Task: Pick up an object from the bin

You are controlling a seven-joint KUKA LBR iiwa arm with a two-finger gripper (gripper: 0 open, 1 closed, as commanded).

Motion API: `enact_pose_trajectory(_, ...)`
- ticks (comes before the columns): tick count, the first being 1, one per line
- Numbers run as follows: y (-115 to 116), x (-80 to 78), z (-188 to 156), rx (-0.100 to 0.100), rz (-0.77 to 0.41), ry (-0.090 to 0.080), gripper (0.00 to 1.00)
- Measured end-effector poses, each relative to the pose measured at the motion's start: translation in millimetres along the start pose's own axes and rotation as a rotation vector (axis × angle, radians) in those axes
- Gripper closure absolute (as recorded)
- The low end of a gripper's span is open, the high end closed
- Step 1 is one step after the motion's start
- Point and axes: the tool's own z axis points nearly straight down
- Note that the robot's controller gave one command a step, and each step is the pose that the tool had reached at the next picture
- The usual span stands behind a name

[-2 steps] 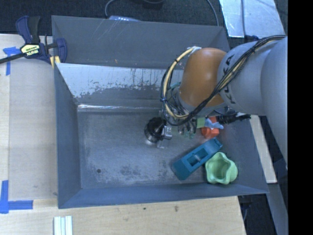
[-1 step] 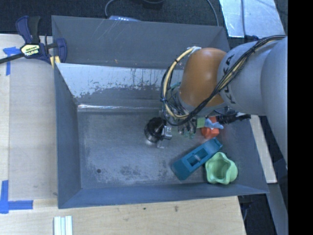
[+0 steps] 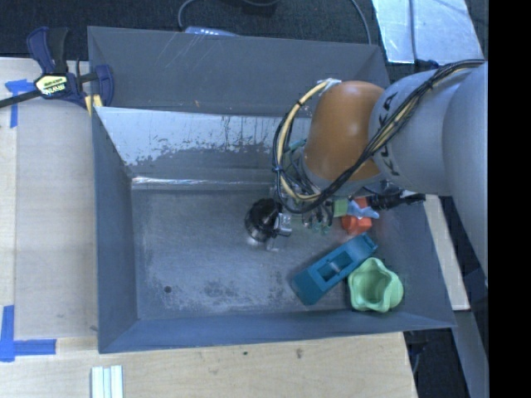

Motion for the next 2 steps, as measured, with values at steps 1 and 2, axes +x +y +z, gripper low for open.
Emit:
enact_pose_trajectory(1,0.0,0.0,0.0,0.0,0.0,0.0,1.0)
enact_pose_trajectory(2,0.0,0.0,0.0,0.0,0.0,0.0,1.0)
